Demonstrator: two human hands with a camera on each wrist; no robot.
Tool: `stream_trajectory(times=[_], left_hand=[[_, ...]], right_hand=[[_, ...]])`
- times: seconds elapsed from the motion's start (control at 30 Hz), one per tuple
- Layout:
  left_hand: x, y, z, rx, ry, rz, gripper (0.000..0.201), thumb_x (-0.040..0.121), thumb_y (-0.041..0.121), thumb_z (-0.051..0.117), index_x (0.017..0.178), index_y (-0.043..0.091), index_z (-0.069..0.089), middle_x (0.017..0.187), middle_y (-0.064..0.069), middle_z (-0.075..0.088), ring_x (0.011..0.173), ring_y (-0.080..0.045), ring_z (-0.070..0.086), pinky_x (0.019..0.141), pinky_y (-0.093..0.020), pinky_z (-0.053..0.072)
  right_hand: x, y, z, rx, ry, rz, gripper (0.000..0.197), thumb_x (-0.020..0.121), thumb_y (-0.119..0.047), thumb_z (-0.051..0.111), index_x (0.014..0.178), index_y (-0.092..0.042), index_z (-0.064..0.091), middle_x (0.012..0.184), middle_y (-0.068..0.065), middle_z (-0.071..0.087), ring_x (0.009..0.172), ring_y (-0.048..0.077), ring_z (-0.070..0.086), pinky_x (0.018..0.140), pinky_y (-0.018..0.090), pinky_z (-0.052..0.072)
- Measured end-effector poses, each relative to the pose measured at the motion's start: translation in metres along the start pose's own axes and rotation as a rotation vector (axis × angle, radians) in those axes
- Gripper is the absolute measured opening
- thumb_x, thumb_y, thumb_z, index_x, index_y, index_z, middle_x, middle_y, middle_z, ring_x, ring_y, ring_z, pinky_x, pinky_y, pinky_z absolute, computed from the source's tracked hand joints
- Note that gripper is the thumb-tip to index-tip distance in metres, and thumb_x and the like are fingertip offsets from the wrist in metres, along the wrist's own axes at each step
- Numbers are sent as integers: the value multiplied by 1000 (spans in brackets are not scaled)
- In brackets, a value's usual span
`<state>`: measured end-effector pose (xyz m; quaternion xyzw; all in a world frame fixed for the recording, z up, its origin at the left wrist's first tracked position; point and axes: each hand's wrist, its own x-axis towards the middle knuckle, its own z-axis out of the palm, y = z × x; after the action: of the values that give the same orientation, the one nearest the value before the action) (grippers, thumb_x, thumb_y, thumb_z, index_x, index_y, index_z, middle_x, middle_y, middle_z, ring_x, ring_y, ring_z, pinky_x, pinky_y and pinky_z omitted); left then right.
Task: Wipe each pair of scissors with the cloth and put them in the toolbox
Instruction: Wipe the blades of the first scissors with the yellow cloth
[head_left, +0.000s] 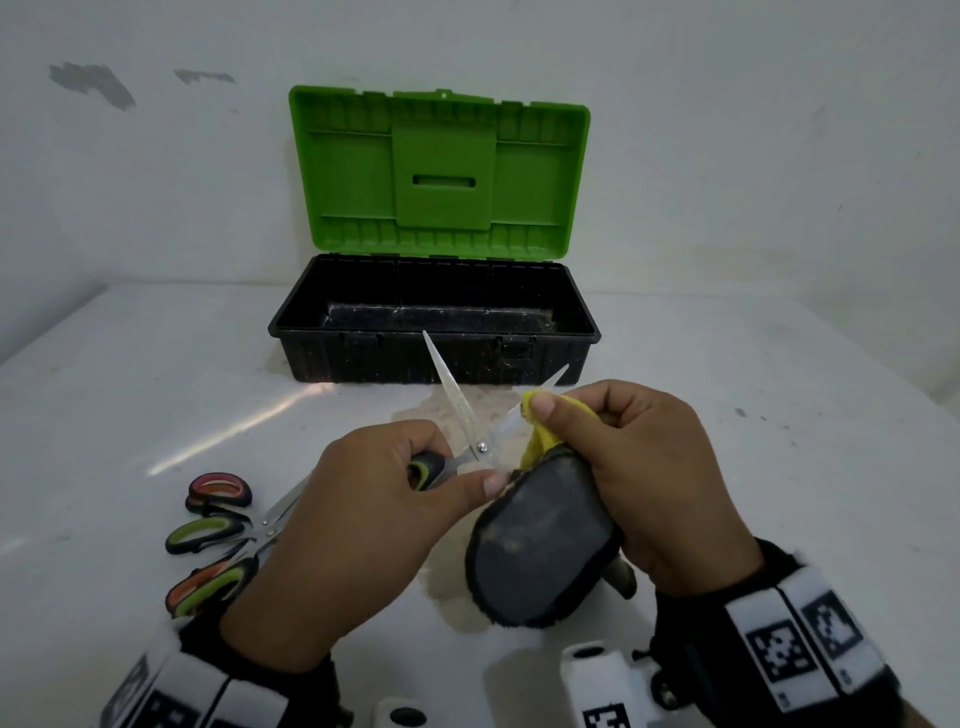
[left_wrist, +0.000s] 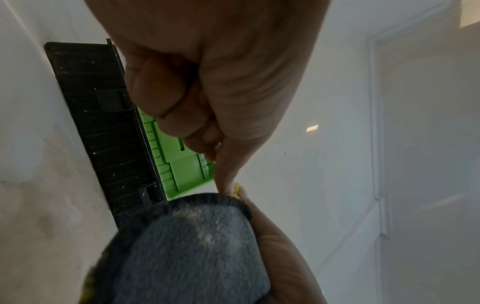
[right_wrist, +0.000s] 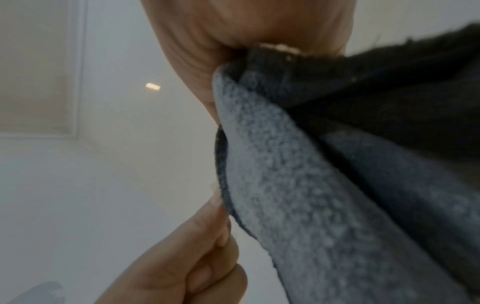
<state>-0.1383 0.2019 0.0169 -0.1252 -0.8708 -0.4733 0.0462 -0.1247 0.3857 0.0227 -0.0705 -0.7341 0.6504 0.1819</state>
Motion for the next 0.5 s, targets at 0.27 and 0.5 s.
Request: stream_trajectory(times=[0.27, 0.5], left_hand=[[-3, 0, -4, 22, -7, 5, 39, 71, 51, 77, 57, 20, 56, 49, 12, 49, 48, -2, 45, 49, -10, 39], [-2, -5, -3, 16, -3, -15, 41, 72, 52, 75, 55, 21, 55, 48, 10, 48, 48, -3, 45, 49, -10, 39]], right_hand=[[0, 2, 1, -68, -57, -3, 21, 76, -29, 82, 70, -11, 74, 67, 9, 73, 60, 18, 65, 62, 35, 55], [10, 6, 0, -47, 46, 35, 21, 74, -31, 83, 67, -13, 73, 68, 11, 72, 61, 18, 65, 63, 37, 56]])
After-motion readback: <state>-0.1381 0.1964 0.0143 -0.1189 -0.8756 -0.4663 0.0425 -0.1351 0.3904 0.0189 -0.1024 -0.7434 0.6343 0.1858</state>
